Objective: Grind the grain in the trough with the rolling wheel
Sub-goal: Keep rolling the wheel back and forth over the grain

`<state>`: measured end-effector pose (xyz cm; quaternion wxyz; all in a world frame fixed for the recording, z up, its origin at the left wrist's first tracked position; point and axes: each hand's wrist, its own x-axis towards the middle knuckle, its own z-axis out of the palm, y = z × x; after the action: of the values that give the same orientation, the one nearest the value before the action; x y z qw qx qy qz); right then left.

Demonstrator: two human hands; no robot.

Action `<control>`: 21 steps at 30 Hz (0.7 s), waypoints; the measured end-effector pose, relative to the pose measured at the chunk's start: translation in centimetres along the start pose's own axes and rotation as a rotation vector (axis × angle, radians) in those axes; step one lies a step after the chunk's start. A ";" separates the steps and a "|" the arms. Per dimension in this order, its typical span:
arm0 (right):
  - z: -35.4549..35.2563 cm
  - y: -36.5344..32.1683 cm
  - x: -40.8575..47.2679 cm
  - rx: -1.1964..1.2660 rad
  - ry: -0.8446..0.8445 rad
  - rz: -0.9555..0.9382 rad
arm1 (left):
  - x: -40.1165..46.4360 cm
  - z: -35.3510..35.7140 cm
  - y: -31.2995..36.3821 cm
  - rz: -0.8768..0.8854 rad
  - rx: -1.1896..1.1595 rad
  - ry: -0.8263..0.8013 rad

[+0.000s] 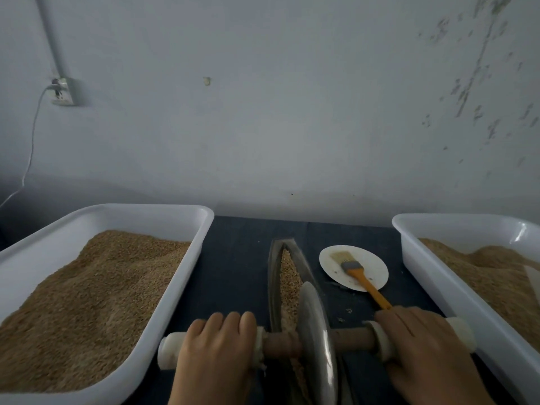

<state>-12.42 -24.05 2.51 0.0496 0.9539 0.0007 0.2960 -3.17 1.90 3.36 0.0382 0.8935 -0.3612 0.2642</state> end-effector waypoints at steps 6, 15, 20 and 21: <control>3.9 0.4 5.2 -0.023 -0.046 0.108 | 5.0 3.6 -1.9 -0.130 -0.037 -0.147; 8.5 3.8 10.2 -0.024 -0.094 0.147 | 10.3 6.3 -3.0 -0.287 -0.046 -0.202; 12.9 5.9 8.8 -0.019 -0.366 0.193 | 7.3 4.8 -3.9 -0.241 -0.113 -0.276; 12.5 5.5 7.7 -0.039 -0.375 0.239 | 6.3 4.0 -3.8 -0.244 -0.125 -0.288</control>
<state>0.83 -30.41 -2.83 0.0316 0.9844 -0.1274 0.1171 4.88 -0.28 3.57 0.0734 0.9551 -0.2677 0.1040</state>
